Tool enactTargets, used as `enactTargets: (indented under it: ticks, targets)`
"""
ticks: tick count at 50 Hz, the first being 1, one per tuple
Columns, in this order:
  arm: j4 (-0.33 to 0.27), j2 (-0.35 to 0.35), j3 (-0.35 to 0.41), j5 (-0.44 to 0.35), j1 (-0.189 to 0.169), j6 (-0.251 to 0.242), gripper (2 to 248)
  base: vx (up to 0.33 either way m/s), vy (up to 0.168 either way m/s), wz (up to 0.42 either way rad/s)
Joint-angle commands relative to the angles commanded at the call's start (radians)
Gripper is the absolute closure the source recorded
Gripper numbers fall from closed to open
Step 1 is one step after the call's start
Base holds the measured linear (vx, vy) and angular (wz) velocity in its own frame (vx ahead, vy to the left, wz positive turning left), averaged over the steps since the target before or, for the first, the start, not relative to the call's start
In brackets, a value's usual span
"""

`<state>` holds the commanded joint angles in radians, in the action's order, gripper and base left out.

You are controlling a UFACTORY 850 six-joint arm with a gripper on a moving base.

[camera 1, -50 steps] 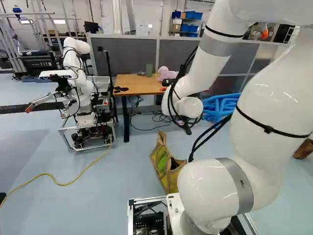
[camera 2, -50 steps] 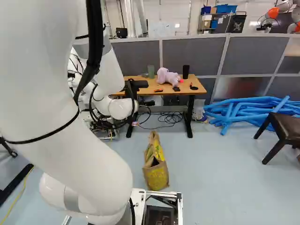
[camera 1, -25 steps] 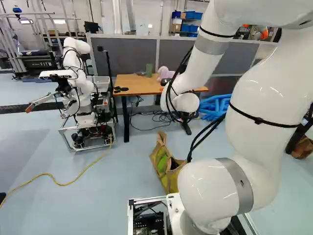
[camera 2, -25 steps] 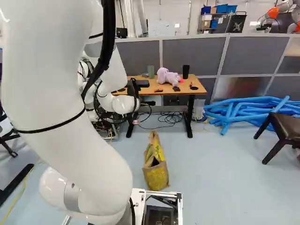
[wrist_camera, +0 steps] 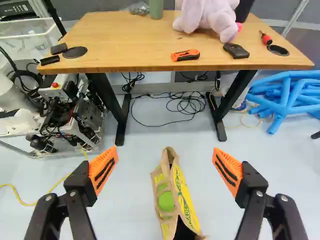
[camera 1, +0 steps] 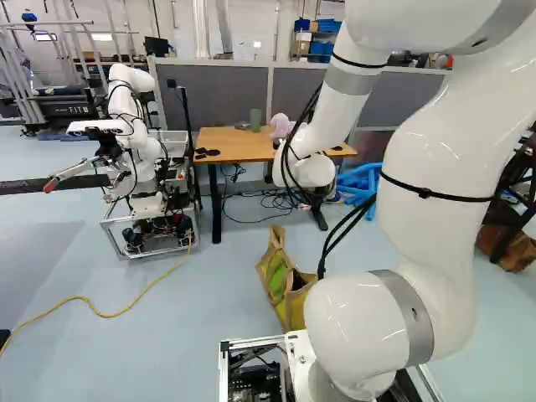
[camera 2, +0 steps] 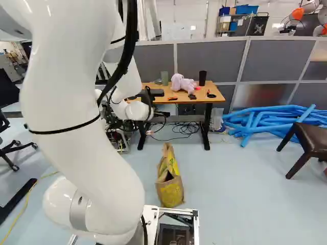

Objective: Pick up the bag on the ground and place it on the table

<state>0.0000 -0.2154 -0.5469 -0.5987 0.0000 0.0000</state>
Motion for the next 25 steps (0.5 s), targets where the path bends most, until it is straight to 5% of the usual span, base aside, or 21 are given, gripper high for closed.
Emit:
enactTargets:
  ticks: [25]
  targets:
    - [0.0,-0.114,-0.07,0.069,0.0,0.0,3,0.0,0.0,0.0]
